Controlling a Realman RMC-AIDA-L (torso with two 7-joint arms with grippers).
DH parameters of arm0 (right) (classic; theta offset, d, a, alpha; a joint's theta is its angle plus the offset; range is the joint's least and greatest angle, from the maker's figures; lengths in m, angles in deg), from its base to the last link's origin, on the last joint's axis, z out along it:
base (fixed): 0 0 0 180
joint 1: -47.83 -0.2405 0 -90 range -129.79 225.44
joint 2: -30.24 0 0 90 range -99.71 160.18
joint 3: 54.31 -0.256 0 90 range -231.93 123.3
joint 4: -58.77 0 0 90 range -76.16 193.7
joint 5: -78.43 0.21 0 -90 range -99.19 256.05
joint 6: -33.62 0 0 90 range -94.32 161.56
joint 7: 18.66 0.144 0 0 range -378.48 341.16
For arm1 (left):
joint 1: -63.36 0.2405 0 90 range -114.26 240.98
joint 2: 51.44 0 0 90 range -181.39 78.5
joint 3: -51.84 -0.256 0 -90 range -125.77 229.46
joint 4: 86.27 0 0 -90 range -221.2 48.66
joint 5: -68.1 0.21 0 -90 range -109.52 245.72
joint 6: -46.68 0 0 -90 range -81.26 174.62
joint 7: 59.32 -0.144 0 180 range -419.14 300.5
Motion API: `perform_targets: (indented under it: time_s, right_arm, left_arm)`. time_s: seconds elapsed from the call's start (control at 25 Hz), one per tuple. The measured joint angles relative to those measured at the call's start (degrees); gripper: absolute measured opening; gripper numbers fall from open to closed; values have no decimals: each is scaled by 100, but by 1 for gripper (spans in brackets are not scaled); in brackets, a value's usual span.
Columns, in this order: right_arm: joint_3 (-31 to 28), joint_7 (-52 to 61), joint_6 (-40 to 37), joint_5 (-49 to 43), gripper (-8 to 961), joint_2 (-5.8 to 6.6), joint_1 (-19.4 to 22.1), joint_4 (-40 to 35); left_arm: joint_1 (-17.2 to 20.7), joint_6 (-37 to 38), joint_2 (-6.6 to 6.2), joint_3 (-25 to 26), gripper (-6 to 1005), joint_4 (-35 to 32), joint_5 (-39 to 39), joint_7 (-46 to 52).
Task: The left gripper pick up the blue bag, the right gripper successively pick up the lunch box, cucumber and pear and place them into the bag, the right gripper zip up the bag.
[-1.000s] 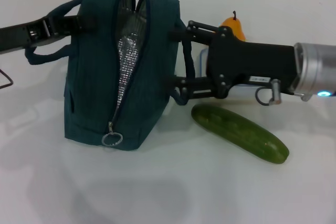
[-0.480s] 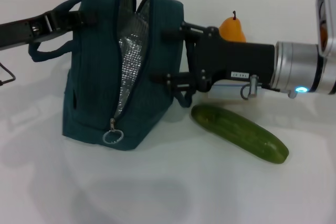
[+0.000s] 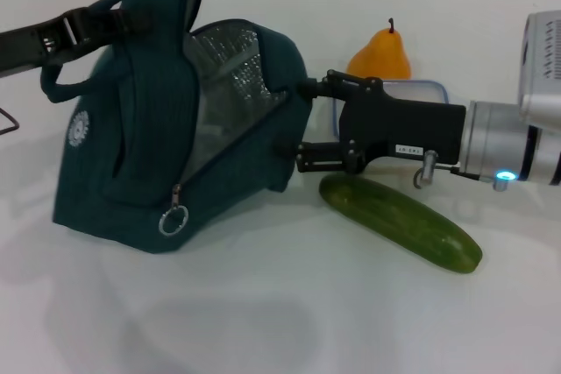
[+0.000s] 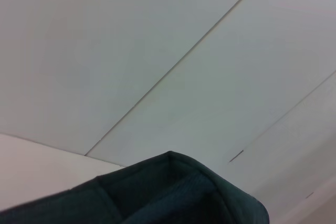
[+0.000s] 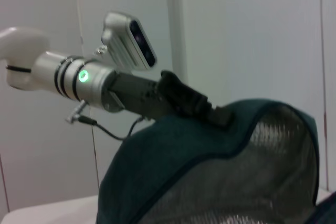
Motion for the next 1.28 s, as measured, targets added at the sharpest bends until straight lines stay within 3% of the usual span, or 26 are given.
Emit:
perform_targets:
  time_s: [0.24,0.68,0.84,1.04,1.28]
  right_arm:
    - [315,3,428,187,879,0,-60,-17]
    - [289,3,290,375,878,9,28,-67]
    - [-169,-26,-136,426,878,53,351,-68]
    - [-1295,-76,-545,394,878,89,944,53]
    - [-1800,253,-607,393,878,226,1039,556]
  left_arm:
    - [-2,-1,0,0,47,0,-15,19]
    - [34,-3,-7,0,47,26,32,11]
    - [15,-22,-8,0,47,159,38,-5]
    - [-2,-30,-9,0,47,214,43,-7]
    - [4,-36,-17,0,47,227,60,-9]
